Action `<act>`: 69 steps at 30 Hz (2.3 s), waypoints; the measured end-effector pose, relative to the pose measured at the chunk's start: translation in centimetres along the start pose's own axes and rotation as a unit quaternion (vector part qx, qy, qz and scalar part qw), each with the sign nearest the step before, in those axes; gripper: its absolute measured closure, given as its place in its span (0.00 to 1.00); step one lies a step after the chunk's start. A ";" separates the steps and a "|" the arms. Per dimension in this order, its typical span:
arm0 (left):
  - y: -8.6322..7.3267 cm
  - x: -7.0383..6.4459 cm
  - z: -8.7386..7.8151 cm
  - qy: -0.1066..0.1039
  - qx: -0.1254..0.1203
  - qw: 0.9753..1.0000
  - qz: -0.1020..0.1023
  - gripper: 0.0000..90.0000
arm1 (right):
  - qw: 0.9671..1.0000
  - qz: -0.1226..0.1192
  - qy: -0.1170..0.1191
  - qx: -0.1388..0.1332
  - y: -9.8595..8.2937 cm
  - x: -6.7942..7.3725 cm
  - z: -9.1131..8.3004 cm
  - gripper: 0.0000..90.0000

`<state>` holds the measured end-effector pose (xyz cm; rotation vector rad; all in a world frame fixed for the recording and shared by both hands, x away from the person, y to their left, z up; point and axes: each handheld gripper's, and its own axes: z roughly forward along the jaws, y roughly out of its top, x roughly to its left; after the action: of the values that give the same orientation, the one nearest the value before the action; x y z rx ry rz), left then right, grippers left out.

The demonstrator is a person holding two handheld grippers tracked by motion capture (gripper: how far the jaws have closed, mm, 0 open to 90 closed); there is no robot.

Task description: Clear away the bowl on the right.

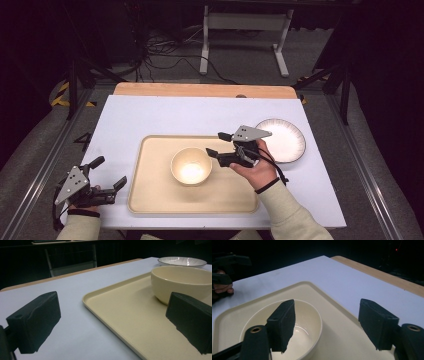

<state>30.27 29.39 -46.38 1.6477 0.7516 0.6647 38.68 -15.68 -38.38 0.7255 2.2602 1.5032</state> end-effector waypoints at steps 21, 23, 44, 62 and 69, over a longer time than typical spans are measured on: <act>0.0 0.0 0.0 0.000 0.001 1.000 0.001 0.00 | 0.995 -0.050 -0.002 -0.089 -1.8 0.0 -2.5 0.20; 0.0 0.0 0.0 0.000 0.001 1.000 0.001 0.00 | 0.994 -0.051 -0.001 -0.093 -1.9 -0.1 -2.9 0.20; 0.0 -0.1 0.0 0.000 0.001 1.000 0.001 0.00 | 0.992 -0.043 -0.024 -0.117 -3.7 -1.9 -6.7 0.18; 0.0 -0.1 0.0 0.000 0.001 1.000 0.001 0.00 | 0.991 -0.014 -0.029 -0.133 -6.4 -3.5 -8.4 0.13; 0.0 -0.1 0.0 0.000 0.000 1.000 0.000 0.00 | 0.990 -0.001 -0.034 -0.137 -7.7 -3.8 -8.4 0.12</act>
<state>30.19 29.35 -46.36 1.6485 0.7516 0.6655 35.52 -26.59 -42.25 0.6796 1.9528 1.7153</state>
